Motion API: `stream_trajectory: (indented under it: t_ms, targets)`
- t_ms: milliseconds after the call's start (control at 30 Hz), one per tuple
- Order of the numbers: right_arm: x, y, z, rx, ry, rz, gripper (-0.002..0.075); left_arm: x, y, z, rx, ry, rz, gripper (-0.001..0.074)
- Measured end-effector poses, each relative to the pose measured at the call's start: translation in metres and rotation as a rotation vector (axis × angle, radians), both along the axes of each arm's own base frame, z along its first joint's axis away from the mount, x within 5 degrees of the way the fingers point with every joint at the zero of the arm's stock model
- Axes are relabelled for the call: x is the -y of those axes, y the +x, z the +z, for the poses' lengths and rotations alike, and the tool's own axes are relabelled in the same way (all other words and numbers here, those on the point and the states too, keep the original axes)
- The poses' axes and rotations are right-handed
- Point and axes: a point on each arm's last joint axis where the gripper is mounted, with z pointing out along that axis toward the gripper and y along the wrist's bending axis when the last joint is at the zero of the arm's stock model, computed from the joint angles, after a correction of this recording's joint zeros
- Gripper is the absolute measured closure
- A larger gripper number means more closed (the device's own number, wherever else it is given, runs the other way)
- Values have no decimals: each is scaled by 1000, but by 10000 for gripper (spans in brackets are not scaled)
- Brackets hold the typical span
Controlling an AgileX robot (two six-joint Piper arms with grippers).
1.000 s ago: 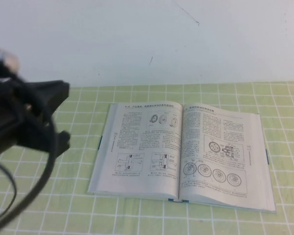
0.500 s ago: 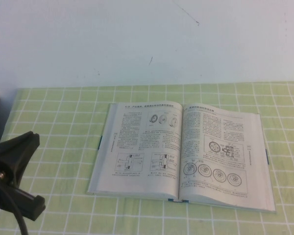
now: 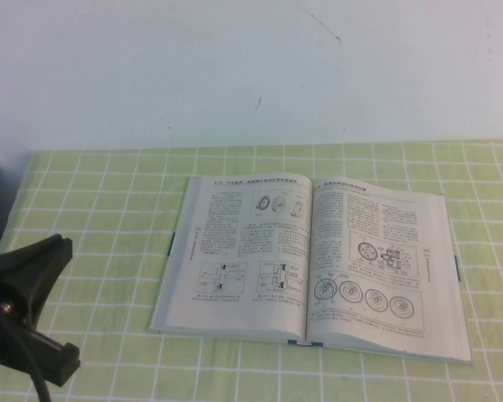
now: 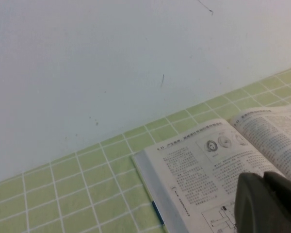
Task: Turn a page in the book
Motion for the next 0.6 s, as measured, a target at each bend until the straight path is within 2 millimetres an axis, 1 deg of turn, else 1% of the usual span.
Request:
stream_trajectory:
  t_ms: [400, 467, 600]
  targets:
    - [0, 0, 0, 0, 1, 0, 729, 4, -4, -10, -103, 38, -57, 738]
    - [0, 0, 0, -1, 6, 2, 729, 1, -4, -11, -68, 26, -32, 738]
    - [0, 0, 0, -3, 7, 1, 729, -12, -10, -23, 80, -19, 72, 738]
